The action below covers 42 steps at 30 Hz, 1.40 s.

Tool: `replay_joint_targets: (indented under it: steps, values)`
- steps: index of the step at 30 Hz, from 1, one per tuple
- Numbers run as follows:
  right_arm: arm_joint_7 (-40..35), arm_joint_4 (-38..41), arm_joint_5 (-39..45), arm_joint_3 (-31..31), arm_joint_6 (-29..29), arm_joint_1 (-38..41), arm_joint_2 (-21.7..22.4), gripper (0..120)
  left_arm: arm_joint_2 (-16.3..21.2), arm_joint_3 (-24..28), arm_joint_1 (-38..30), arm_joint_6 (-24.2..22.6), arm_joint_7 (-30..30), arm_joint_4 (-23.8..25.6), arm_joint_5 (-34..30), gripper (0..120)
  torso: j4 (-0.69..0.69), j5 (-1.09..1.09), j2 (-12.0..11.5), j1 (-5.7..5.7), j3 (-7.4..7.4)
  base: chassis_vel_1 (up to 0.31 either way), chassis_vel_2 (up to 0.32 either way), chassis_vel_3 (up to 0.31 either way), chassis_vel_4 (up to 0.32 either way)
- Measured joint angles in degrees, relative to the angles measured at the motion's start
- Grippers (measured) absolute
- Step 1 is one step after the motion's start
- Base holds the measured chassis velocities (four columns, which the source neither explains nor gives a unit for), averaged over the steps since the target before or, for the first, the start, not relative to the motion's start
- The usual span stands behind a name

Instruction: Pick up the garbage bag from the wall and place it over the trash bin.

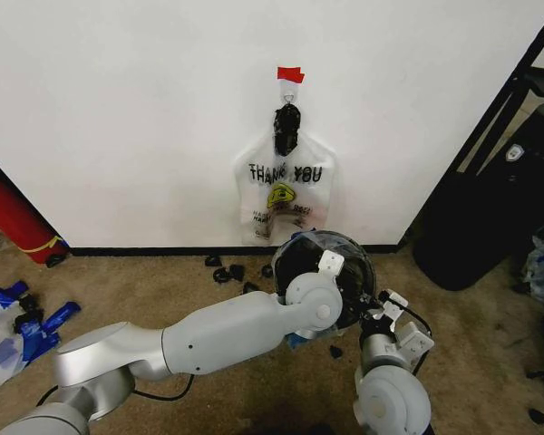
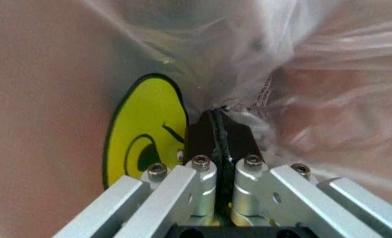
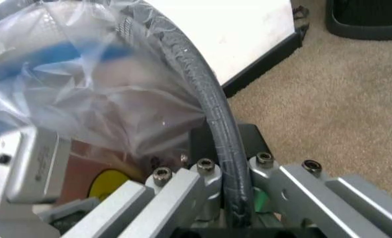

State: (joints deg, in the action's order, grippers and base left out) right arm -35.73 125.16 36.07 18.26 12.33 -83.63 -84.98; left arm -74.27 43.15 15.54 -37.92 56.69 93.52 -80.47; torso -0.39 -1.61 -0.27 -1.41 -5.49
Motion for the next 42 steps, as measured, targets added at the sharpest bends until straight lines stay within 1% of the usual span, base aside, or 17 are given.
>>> replay_joint_targets:
  steps: [9,18,24,25,28,29,30,31,32,33,34,36,37,38,40,41,42]
  values:
    - [0.08,0.25,-0.16,-0.08,-0.08,-0.04,-0.27,0,0.31,1.31,-0.4,-0.82,-0.49,-1.82,3.28,0,-0.01,0.0,0.0,0.0,0.0,0.0,0.0,0.0,0.0]
    - [-0.02,-0.3,1.55,-0.16,0.01,-0.19,-0.61,0,0.39,1.46,0.08,0.37,-3.18,1.13,2.9,0,-0.01,0.0,0.0,0.0,0.0,0.0,0.0,0.0,0.0]
    - [-1.32,-1.9,5.51,0.71,0.75,1.26,-0.17,0,2.28,1.46,0.03,0.97,-5.55,6.73,1.48,0,-0.01,0.0,0.0,0.0,0.0,0.0,0.0,0.0,0.0]
    - [-1.32,-1.9,5.51,0.71,0.75,1.26,-0.17,0,2.28,1.46,0.03,0.97,-5.55,6.73,1.48,0,-0.01,0.0,0.0,0.0,0.0,0.0,0.0,0.0,0.0]
    - [-3.11,-3.27,10.34,1.42,2.11,3.41,0.73,0,4.45,1.22,-0.47,1.92,-7.41,12.12,0.88,0,-0.02,0.0,0.0,0.0,0.0,0.0,0.0,0.0,0.0]
    - [-3.11,-3.27,10.34,1.42,2.11,3.41,0.73,0,4.45,1.22,-0.47,1.92,-7.41,12.12,0.88,0,-0.02,0.0,0.0,0.0,0.0,0.0,0.0,0.0,0.0]
    - [-4.07,-3.58,12.65,1.52,2.98,4.13,1.15,0,5.2,0.71,-0.41,2.53,-7.63,14.02,0.93,0,-0.02,0.0,0.0,0.0,0.0,0.0,0.0,0.0,0.0]
    - [-5.7,-4.01,16.39,1.64,4.41,5.26,1.94,0,6.28,-0.95,0.64,3.69,-7.87,16.88,1.63,0,-0.03,0.01,0.0,0.0,0.0,0.0,0.0,0.0,0.0]
    - [-5.7,-4.01,16.39,1.64,4.41,5.26,1.94,0,6.28,-0.95,0.64,3.69,-7.87,16.88,1.63,0,-0.03,0.01,0.0,0.0,0.0,0.0,0.0,0.0,0.0]
    - [-6.75,-4.32,18.92,1.81,5.53,6.16,2.64,0,7.2,-2.59,2.2,4.54,-8.31,18.89,2.64,0,-0.01,0.0,0.0,0.0,0.0,0.0,0.0,0.0,0.0]
    - [-7.63,-4.79,21.52,1.88,6.63,7.21,3.8,0,9.19,-5.18,5.18,6.05,-9.43,21.52,4.46,0,-0.03,-0.01,0.0,0.0,0.0,0.0,0.0,0.0,0.0]
    - [-7.92,-5.63,23.18,1.62,7.56,8.31,5.26,0,12.38,-8.45,8.91,8.4,-11.66,23.92,7.45,0,0.0,-0.02,0.0,0.0,0.0,0.0,0.0,0.0,0.0]
    - [-7.92,-5.63,23.18,1.62,7.56,8.31,5.26,0,12.38,-8.45,8.91,8.4,-11.66,23.92,7.45,0,0.0,-0.02,0.0,0.0,0.0,0.0,0.0,0.0,0.0]
    - [-7.96,-5.98,23.51,1.42,7.82,8.7,5.77,0,14.15,-10.04,10.67,9.39,-12.63,24.63,8.77,0,0.07,0.0,0.0,0.01,0.0,0.0,0.0,0.0,0.0]
    - [-7.94,-6.19,23.76,1.15,8.01,8.92,6.03,0,15.07,-10.93,11.66,10.01,-13.35,25.12,9.55,0,0.04,-0.02,0.0,0.01,0.0,0.0,0.0,0.0,0.0]
    - [-7.95,-6.22,23.73,1.15,8.01,8.95,6.09,0,15.16,-10.99,11.8,10.08,-13.45,25.13,9.62,0,-0.04,-0.01,0.0,0.01,0.0,0.0,0.0,0.0,0.0]
    - [-7.95,-6.22,23.73,1.15,8.01,8.95,6.09,0,15.16,-10.99,11.8,10.08,-13.45,25.13,9.62,0,-0.04,-0.01,0.0,0.01,0.0,0.0,0.0,0.0,0.0]
